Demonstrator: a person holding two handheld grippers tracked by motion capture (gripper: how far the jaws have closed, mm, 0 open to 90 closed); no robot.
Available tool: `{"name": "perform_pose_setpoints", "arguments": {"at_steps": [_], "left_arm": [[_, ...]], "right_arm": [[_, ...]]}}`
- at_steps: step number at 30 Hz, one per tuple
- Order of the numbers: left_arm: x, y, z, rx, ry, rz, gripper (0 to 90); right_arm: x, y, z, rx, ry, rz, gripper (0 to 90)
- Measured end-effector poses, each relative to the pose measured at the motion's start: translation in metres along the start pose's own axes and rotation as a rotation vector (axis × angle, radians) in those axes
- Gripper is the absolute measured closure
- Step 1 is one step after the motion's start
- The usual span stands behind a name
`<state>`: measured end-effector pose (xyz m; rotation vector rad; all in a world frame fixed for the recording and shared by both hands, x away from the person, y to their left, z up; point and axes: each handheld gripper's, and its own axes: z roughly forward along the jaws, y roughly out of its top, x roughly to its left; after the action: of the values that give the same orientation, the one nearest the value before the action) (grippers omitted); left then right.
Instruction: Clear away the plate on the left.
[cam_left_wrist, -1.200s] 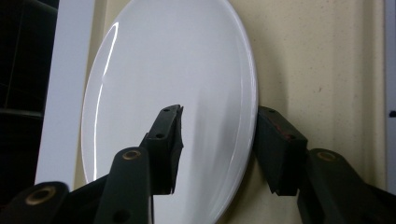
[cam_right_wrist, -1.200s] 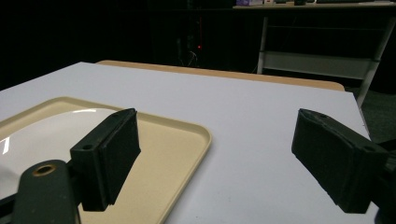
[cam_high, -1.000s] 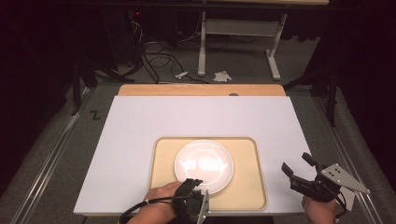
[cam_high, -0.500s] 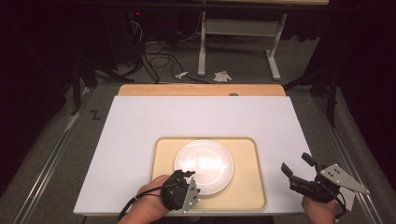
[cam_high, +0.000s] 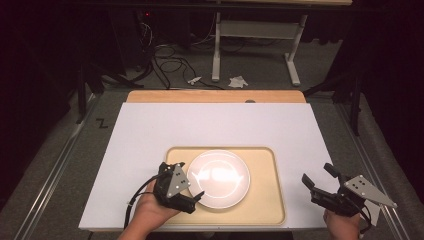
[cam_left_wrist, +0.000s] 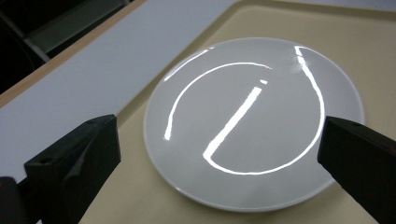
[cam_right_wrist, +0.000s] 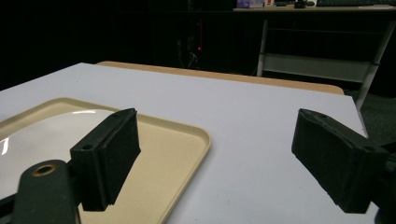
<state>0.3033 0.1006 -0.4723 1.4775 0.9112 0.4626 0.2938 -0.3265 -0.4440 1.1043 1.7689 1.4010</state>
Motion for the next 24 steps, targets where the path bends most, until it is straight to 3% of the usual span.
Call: {"name": "perform_pose_setpoints", "arguments": {"at_steps": [1,2,8,10,11,12,15,17,18,21,24], "left_arm": [[0.0,0.0,0.0,0.0,0.0,0.0,0.0],[0.009,0.006,-0.005,-0.038,0.02,-0.034,0.0],[0.048,0.025,-0.031,-0.143,0.092,-0.156,0.0],[0.061,0.028,-0.043,-0.167,0.125,-0.171,0.0],[0.061,0.028,-0.043,-0.167,0.125,-0.171,0.0],[0.075,0.031,-0.056,-0.194,0.16,-0.194,0.0],[0.093,0.029,-0.076,-0.224,0.244,-0.192,0.0],[0.098,0.028,-0.083,-0.23,0.264,-0.187,0.0],[0.107,0.024,-0.097,-0.253,0.299,-0.191,0.0],[0.114,0.021,-0.113,-0.279,0.34,-0.194,0.0],[0.113,0.026,-0.119,-0.322,0.342,-0.213,0.0]], "right_arm": [[0.0,0.0,0.0,0.0,0.0,0.0,16.1],[0.0,0.0,0.0,-0.001,-0.001,-0.001,16.1],[-0.001,0.0,-0.001,-0.001,-0.004,0.001,16.1],[0.0,0.0,-0.001,-0.001,-0.005,0.001,16.1],[0.0,0.0,-0.001,-0.001,-0.005,0.001,16.1],[0.0,0.0,-0.001,0.002,-0.005,0.001,16.1],[0.0,0.0,0.0,0.004,-0.002,-0.002,16.2],[0.0,-0.001,0.001,0.004,-0.002,-0.002,16.1],[0.0,-0.002,0.001,0.01,-0.001,0.005,16.1],[-0.002,-0.004,0.002,0.018,-0.012,0.017,16.2],[-0.002,-0.004,0.002,0.016,-0.02,0.026,16.1]]}}
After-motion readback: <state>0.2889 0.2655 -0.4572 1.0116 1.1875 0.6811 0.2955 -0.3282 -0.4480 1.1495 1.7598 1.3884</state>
